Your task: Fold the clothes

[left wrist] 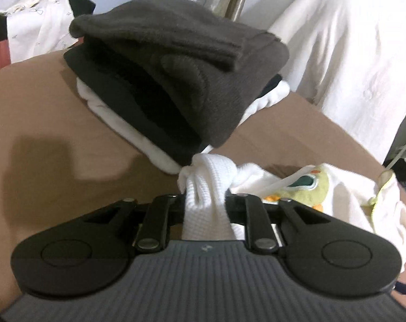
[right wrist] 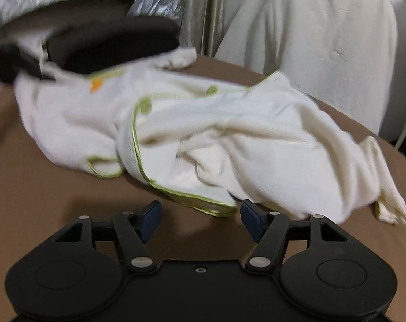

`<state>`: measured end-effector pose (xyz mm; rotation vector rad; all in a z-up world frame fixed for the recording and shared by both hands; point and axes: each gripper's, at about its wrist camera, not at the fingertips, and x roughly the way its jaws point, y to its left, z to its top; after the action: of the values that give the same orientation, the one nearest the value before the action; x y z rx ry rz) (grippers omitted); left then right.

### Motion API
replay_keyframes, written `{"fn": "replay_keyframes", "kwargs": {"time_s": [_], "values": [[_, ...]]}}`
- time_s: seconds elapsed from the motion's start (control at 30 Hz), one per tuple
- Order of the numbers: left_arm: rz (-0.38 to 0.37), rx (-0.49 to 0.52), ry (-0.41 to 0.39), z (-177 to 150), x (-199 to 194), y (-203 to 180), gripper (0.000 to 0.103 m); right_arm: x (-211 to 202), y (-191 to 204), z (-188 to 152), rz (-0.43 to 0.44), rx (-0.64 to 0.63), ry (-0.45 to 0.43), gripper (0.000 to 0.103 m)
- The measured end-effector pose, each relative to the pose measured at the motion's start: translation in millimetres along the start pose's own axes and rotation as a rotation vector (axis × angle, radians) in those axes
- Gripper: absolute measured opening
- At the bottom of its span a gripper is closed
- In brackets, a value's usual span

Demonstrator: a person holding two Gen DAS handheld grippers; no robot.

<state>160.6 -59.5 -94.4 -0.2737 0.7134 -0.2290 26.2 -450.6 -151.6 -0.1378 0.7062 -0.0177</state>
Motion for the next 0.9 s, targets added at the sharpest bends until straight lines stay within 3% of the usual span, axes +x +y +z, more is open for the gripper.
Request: {"fn": "replay_keyframes", "kwargs": {"time_s": [0.07, 0.1, 0.13, 0.2, 0.23, 0.37, 0.43, 0.53, 0.6, 0.73, 0.8, 0.9], "values": [[0.002, 0.082, -0.045, -3.7, -1.7, -9.0, 0.011, 19.9, 0.2, -0.2, -0.062, 0.054, -0.015, 0.061], [0.013, 0.133, -0.07, -1.8, -1.7, -13.4, 0.01, 25.9, -3.2, 5.0, -0.063, 0.131, -0.033, 0.049], [0.026, 0.16, -0.096, -0.6, -4.3, -16.9, 0.01, 26.7, -4.0, 13.1, -0.044, 0.165, -0.034, 0.022], [0.039, 0.198, -0.149, 3.1, -11.3, -21.1, 0.009, 20.2, -2.2, 30.0, -0.033, 0.199, -0.041, 0.014], [0.006, 0.165, -0.178, 8.1, -20.3, -15.4, 0.008, 6.8, -2.6, 35.8, -0.028, 0.204, -0.072, 0.011], [-0.088, 0.064, -0.278, 21.3, -55.6, 3.4, 0.008, -89.9, -34.3, 62.3, 0.126, 0.379, -0.246, 0.004], [-0.042, 0.052, -0.236, 20.3, -45.3, 12.2, 0.009, -135.4, -48.1, 71.8, 0.117, 0.383, -0.322, 0.004], [0.067, 0.127, -0.032, 0.9, 4.3, 7.3, 0.009, -164.9, -57.0, 68.3, 0.036, 0.369, -0.37, 0.004], [0.103, 0.199, 0.022, -9.1, 18.7, -6.1, 0.009, -149.5, -61.1, 52.9, 0.008, 0.417, -0.301, 0.004], [0.118, 0.322, -0.095, -10.5, -2.5, -27.4, 0.009, -99.0, -61.8, 11.9, -0.017, 0.502, -0.02, 0.004], [0.14, 0.316, -0.147, -10.2, -26.8, -30.5, 0.009, -92.4, -62.6, 4.0, 0.039, 0.554, 0.008, 0.004], [0.113, 0.252, -0.215, -1.9, -59.9, -18.7, 0.009, -121.0, -60.0, 0.4, 0.135, 0.577, -0.074, 0.004]]}}
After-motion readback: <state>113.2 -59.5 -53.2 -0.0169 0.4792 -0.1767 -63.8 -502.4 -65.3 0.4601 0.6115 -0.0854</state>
